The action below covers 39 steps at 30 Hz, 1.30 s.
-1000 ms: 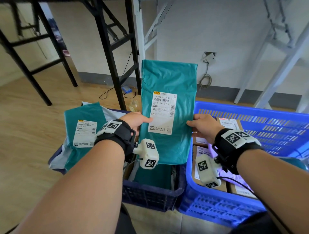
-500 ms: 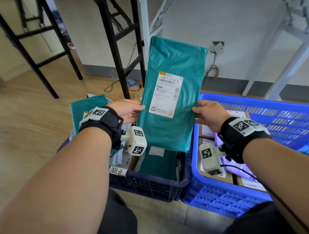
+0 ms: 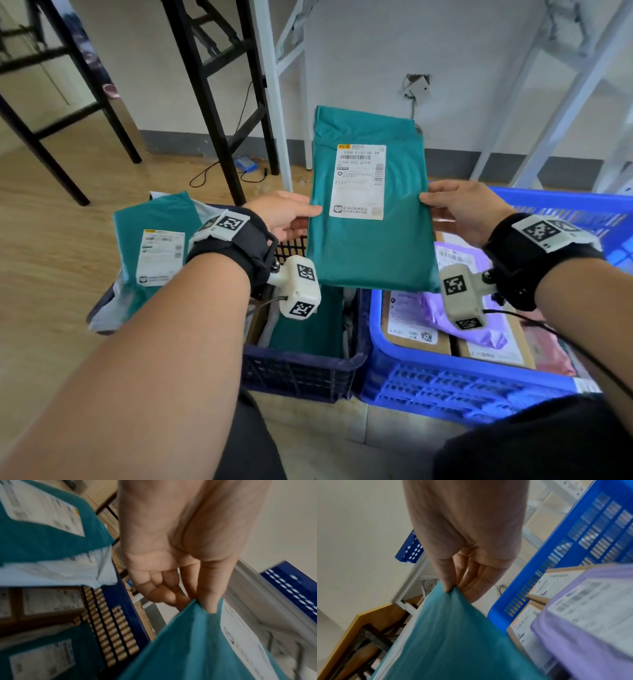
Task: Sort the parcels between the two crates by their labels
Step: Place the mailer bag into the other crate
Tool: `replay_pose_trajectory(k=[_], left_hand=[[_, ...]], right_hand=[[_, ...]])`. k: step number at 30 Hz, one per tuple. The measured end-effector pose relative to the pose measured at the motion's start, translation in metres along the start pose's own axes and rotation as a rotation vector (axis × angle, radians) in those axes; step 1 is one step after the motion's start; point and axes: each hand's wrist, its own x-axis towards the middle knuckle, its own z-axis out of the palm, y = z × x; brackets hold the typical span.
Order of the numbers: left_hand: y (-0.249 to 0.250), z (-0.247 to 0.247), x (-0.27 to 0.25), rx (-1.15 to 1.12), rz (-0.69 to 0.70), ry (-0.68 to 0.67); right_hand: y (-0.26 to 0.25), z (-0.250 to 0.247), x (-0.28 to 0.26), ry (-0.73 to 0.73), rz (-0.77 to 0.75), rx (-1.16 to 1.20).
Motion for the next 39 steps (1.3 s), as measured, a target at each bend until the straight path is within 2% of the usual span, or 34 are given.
replay_pose_trajectory(k=[6,12,16,20,25,28,33,36,39], left_hand=[[0.008,0.076,0.015,0.07,0.084,-0.137],[0.001,0.142,0.027,0.056,0.071,-0.224],[-0.003,0.17,0.028,0.016,0.056,-0.263],[-0.009,0.179,0.033,0.016,0.048,-0.241],[-0.015,0.173,0.038,0.017,0.023,-0.225],[-0.016,0.163,0.042,0.006,0.006,-0.172],[-0.023,0.154,0.044,0.183,-0.066,-0.162],[-0.029,0.152,0.048,0.28,-0.115,-0.137],[-0.029,0.152,0.052,0.301,-0.129,-0.129]], right_hand=[[0.001,-0.065,-0.019,0.189,0.012,-0.071],[0.01,-0.129,-0.056,0.062,0.126,-0.108],[0.019,-0.156,-0.064,0.071,0.165,-0.043],[0.027,-0.158,-0.062,0.117,0.199,-0.101],[0.033,-0.142,-0.055,0.053,0.26,-0.207],[0.033,-0.126,-0.047,0.039,0.259,-0.251],[0.04,-0.109,-0.036,0.06,0.277,-0.397],[0.049,-0.102,-0.034,-0.02,0.367,-0.485],[0.047,-0.095,-0.032,-0.039,0.353,-0.512]])
